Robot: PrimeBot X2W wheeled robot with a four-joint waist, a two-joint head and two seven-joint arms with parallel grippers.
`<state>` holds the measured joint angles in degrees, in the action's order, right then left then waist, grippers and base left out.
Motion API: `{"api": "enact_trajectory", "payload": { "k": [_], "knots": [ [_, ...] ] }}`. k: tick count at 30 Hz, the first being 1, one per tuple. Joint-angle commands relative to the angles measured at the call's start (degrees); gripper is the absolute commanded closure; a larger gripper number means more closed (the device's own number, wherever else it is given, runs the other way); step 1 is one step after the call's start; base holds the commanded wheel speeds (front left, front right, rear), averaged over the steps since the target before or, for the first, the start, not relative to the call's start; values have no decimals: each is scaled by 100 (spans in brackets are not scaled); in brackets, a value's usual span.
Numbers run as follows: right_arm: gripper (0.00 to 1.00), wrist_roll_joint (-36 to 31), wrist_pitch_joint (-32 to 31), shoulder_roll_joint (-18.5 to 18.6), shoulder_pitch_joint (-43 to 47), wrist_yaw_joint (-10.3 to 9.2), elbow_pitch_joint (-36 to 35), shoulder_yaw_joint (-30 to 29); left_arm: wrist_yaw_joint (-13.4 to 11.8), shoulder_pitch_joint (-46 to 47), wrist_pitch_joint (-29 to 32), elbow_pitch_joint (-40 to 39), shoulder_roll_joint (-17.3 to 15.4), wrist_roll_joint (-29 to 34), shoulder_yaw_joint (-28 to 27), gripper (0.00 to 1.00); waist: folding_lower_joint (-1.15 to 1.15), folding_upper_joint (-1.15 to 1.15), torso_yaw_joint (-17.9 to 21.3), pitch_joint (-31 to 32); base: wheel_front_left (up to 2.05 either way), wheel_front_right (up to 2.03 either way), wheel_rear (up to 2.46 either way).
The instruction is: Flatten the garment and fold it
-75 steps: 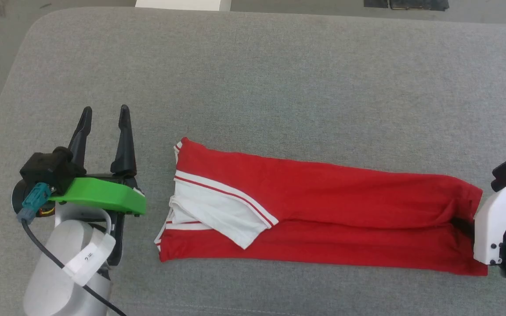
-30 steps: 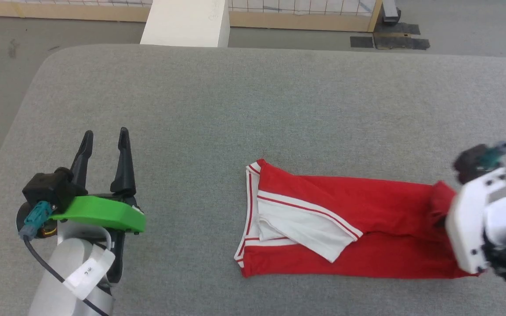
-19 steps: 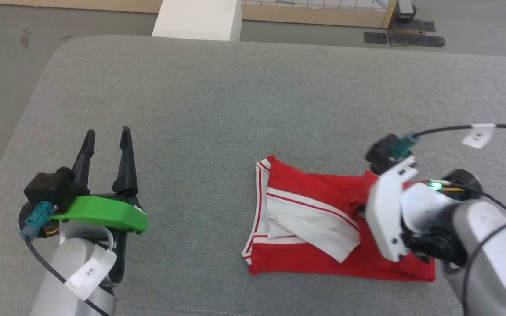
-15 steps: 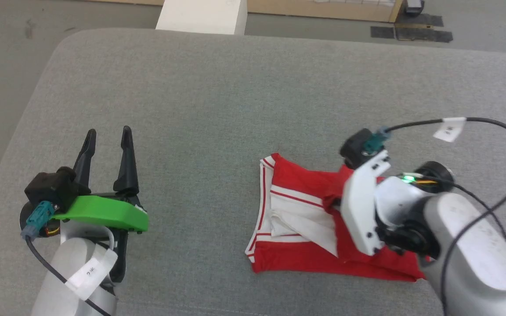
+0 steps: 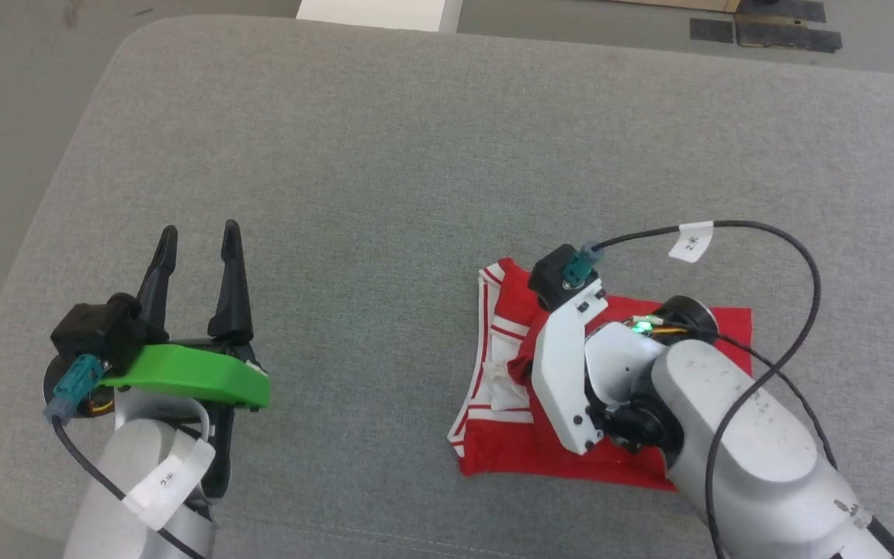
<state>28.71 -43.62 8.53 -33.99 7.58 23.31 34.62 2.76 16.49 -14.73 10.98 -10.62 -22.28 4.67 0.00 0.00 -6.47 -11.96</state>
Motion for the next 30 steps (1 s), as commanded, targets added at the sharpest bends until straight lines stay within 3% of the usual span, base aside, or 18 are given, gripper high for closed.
{"api": "enact_trajectory", "payload": {
  "k": [1, 6, 7, 8, 16, 21, 30],
  "knots": [
    [100, 1, 69, -47, -77, -9, 164, 78, 41, 52, -27, 16, 41, 69, -15, 0, 0, 0, -19, -19, 0, 0, 0],
    [100, 129, 350, -157, -153, -9, 485, 313, 67, 65, -27, 50, 78, 93, -36, 0, 0, 0, -33, -20, 0, 0, 0],
    [65, 200, 415, -194, -182, -9, 498, 359, 71, 60, -27, 56, 81, 101, -45, 0, 0, 0, -28, -14, 0, 0, 0],
    [0, 229, 458, -207, -223, -9, 489, 430, 74, 56, -27, 56, 83, 108, -54, 0, 0, 0, -23, -9, 0, 0, 0],
    [0, 726, 777, -285, -573, -9, 36, 938, 99, -9, -27, 125, 53, 137, -118, 0, 0, 0, 90, 197, 0, 0, 0],
    [0, 907, 1018, -146, -747, -9, -381, 1040, 101, -45, -27, 145, 11, 145, -140, 0, 0, 0, 206, 369, 0, 0, 0],
    [0, 834, 2470, 284, -603, -9, -1134, -64, 47, -185, -27, 115, -36, 236, -173, 0, 0, 0, 482, 730, 0, 0, 0]
  ]
}}
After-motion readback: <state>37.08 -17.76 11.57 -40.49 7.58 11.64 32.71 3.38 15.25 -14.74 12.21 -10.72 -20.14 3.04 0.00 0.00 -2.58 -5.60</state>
